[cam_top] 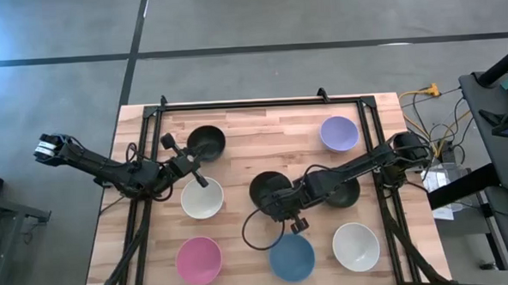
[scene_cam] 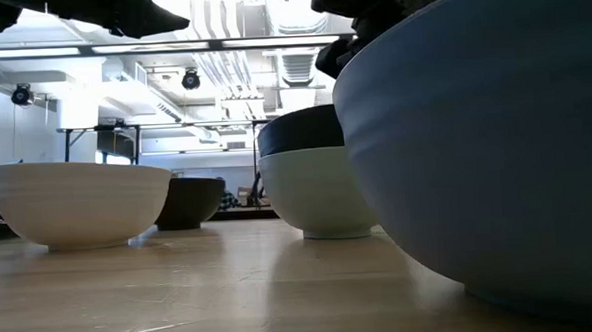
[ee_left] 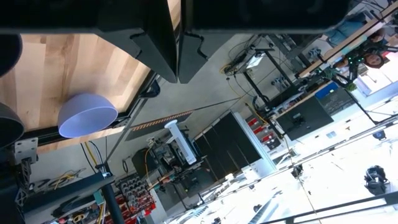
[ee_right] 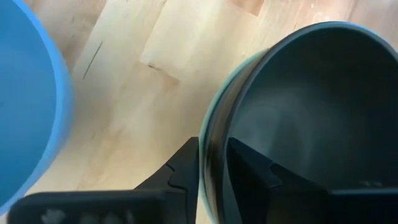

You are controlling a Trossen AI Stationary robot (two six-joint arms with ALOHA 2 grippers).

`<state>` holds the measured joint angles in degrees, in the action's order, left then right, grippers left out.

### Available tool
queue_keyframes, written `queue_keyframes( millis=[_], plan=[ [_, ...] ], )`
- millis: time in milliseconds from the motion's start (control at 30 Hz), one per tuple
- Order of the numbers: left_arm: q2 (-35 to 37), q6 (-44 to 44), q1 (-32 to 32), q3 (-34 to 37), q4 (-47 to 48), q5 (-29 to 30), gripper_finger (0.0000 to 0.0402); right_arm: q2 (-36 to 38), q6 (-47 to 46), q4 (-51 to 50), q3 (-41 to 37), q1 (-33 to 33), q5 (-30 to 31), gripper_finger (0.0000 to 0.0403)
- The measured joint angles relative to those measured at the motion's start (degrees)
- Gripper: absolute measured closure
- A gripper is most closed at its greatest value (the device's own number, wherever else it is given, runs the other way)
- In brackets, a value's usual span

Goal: Nest bowls inside each other
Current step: Stack the middle black bowl on the green bowl

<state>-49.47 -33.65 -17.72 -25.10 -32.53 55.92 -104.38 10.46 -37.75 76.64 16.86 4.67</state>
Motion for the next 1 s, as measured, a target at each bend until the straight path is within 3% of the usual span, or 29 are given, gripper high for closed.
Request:
queue_keyframes(
  millis=[400, 1000],
  plan=[
    [0.0, 0.0, 0.0, 0.0, 0.0, 0.0, 0.0402, 0.5, -0.2, -2.8, 3.7, 0.1, -0.1, 0.0294],
    [0.0, 0.0, 0.0, 0.2, 0.0, 0.0, 0.0402, 2.1, 0.5, -4.4, 4.5, 0.0, 2.4, 0.0344]
  ],
)
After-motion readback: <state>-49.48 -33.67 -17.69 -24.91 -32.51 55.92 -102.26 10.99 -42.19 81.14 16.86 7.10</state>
